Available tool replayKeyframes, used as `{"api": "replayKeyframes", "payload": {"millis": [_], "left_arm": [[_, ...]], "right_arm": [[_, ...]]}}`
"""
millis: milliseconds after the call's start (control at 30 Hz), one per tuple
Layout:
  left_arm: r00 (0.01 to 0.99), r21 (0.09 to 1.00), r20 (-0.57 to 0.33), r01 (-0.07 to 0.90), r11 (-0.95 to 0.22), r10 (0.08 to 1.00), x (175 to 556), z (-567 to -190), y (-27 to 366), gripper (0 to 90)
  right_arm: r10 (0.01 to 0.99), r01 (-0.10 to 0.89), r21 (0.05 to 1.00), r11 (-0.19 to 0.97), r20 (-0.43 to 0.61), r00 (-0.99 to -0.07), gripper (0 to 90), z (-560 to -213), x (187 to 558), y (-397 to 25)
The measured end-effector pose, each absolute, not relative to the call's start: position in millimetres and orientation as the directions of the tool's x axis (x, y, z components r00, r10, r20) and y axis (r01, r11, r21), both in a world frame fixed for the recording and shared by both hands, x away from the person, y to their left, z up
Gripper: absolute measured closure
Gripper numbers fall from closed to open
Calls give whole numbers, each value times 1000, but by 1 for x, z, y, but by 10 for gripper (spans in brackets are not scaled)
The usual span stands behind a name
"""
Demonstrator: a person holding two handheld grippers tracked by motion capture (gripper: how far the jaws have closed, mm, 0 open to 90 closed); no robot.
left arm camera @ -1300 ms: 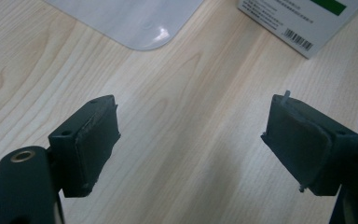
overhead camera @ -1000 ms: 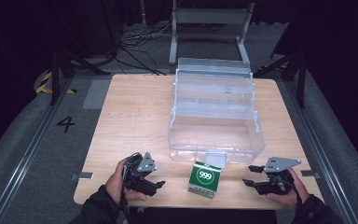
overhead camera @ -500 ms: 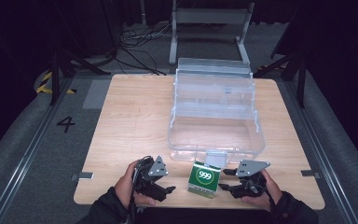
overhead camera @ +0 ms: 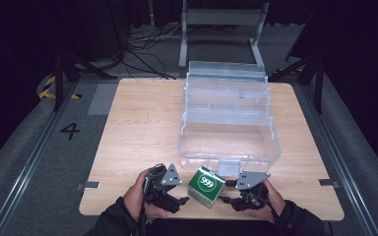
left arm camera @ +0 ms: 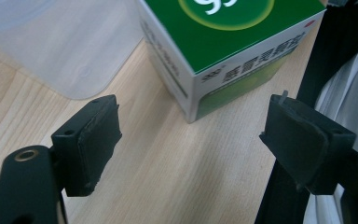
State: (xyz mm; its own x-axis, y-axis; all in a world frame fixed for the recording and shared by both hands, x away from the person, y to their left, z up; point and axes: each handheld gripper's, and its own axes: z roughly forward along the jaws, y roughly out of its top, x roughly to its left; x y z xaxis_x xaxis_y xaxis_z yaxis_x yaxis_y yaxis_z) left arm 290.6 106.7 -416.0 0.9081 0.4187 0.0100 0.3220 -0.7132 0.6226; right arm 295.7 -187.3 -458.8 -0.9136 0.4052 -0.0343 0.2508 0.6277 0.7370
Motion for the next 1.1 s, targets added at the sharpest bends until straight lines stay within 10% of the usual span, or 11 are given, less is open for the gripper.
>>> {"api": "replayKeyframes", "payload": {"millis": [1100], "left_arm": [[943, 545, -59, 305, -781, 327, 284, -433, 96, 397]], "right_arm": [[451, 244, 748, 617, -83, -889, 748, -459, 307, -171]]}}
